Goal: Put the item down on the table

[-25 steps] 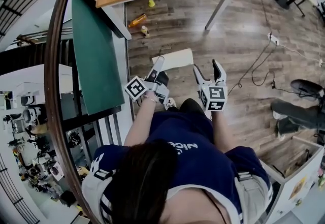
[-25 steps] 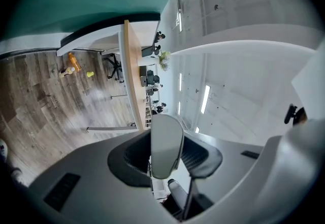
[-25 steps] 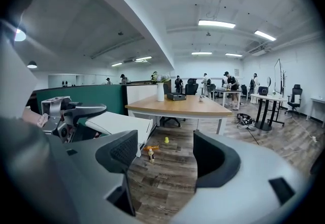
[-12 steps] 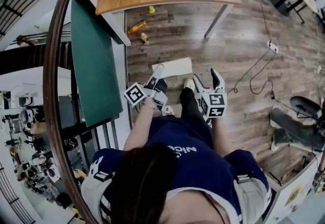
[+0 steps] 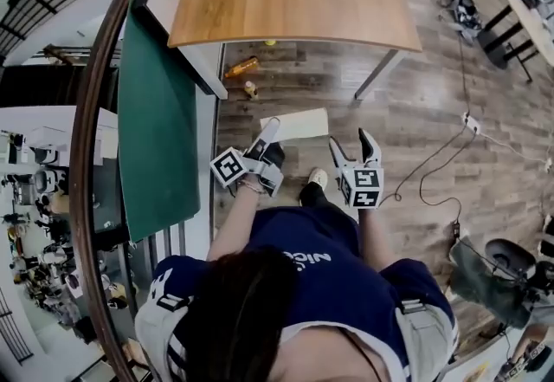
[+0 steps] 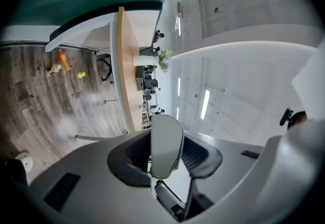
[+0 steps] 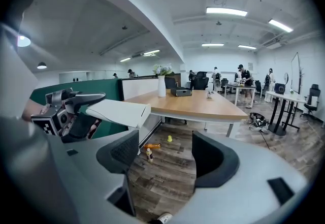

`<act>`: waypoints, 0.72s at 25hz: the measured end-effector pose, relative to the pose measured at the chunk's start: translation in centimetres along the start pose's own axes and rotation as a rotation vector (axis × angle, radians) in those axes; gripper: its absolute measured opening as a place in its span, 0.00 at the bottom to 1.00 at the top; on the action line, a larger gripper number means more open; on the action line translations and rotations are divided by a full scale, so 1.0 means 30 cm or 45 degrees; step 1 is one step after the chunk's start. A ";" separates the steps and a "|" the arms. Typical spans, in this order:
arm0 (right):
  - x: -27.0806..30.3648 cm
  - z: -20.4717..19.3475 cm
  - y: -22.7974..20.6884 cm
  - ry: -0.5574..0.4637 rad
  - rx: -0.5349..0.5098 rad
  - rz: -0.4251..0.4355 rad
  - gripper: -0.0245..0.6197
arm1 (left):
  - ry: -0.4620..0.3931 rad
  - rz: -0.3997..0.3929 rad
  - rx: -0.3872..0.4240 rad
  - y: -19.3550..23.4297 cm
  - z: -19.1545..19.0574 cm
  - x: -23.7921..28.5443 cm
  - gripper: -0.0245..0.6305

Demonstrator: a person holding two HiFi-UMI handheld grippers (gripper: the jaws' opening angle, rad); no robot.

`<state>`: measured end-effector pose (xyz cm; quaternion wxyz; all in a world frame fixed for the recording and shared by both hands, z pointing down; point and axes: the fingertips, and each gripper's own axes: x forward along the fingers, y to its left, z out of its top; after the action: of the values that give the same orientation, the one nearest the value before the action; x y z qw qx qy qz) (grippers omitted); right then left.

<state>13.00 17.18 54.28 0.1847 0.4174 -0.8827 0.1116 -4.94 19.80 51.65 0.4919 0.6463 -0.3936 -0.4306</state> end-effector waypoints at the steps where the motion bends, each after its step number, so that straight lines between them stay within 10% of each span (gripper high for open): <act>1: 0.029 0.020 -0.028 -0.006 -0.009 0.014 0.53 | -0.022 0.001 0.007 0.006 0.014 0.035 0.27; 18: 0.285 0.136 -0.390 0.004 -0.001 0.072 0.51 | -0.087 0.055 -0.016 0.131 0.003 0.468 0.27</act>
<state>16.18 2.46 54.66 0.1829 0.3919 -0.8940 0.1169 -0.88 5.86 53.07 0.4913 0.6194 -0.4215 -0.4442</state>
